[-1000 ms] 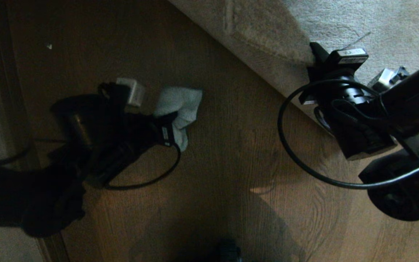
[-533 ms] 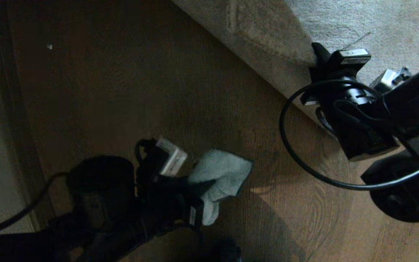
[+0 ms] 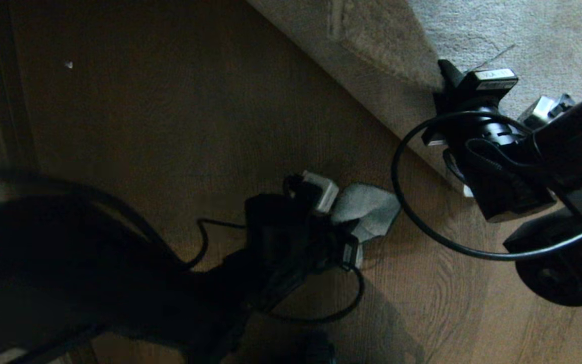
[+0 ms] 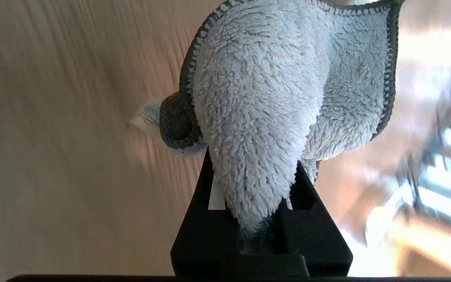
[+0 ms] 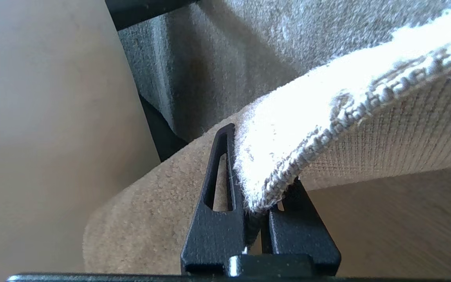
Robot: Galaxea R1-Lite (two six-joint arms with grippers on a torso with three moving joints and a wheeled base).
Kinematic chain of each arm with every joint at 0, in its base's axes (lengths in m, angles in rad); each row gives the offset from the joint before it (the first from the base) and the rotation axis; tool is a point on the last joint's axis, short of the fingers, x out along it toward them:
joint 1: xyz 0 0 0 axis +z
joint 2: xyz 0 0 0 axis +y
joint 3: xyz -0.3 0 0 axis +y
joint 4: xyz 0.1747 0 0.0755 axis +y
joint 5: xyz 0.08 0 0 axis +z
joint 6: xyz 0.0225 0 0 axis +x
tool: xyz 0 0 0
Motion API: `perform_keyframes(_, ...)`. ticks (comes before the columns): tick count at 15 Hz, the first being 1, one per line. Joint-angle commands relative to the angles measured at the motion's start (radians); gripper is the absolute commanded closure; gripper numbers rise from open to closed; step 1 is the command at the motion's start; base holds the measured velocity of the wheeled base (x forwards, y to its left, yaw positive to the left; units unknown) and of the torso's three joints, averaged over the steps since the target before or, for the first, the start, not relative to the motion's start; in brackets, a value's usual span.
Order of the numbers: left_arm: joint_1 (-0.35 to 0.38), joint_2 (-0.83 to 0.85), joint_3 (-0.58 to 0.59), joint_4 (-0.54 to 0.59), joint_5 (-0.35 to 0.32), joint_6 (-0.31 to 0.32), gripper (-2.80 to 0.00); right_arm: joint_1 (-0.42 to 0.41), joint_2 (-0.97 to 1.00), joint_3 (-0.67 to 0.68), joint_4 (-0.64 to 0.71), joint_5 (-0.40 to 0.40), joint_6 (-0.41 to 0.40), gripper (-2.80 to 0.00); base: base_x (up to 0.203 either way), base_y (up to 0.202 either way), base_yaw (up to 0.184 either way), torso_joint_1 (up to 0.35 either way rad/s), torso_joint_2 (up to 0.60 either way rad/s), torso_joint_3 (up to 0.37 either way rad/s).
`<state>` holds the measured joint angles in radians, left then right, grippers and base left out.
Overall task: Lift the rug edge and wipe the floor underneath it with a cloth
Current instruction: Wipe the floor under the carpet with a rag
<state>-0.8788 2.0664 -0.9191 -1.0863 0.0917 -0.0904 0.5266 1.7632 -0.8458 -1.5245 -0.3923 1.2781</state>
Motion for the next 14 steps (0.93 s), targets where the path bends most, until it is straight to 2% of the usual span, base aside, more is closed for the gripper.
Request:
perform_keyframes(1,0.031,0.121,-0.177,-0.011,0.012,-0.002,0.0,-0.009,0.002,0.01,-0.046,-0.003,0.011,0.0,0.0,0.0,0.0,0.0,0.0,0.0)
perform_keyframes(4,0.091,0.135,-0.253,-0.012,0.059,0.002,0.0,-0.013,-0.002,0.01,-0.046,-0.003,0.027,0.0,0.0,0.0,0.0,0.0,0.0,0.0)
perform_keyframes(8,0.227,0.108,-0.276,-0.014,0.062,0.058,0.0,-0.013,0.001,0.008,-0.046,-0.002,0.029,0.0,0.0,0.0,0.0,0.0,0.0,0.0)
perform_keyframes(12,0.37,0.019,-0.28,-0.012,0.06,0.063,0.0,-0.011,0.002,0.007,-0.046,0.001,0.041,0.0,0.0,0.0,0.0,0.0,0.0,0.0)
perform_keyframes(14,0.418,-0.039,-0.279,-0.007,0.061,0.063,0.0,-0.01,0.002,0.01,-0.046,0.001,0.043,0.0,0.0,0.0,0.0,0.0,0.0,0.0)
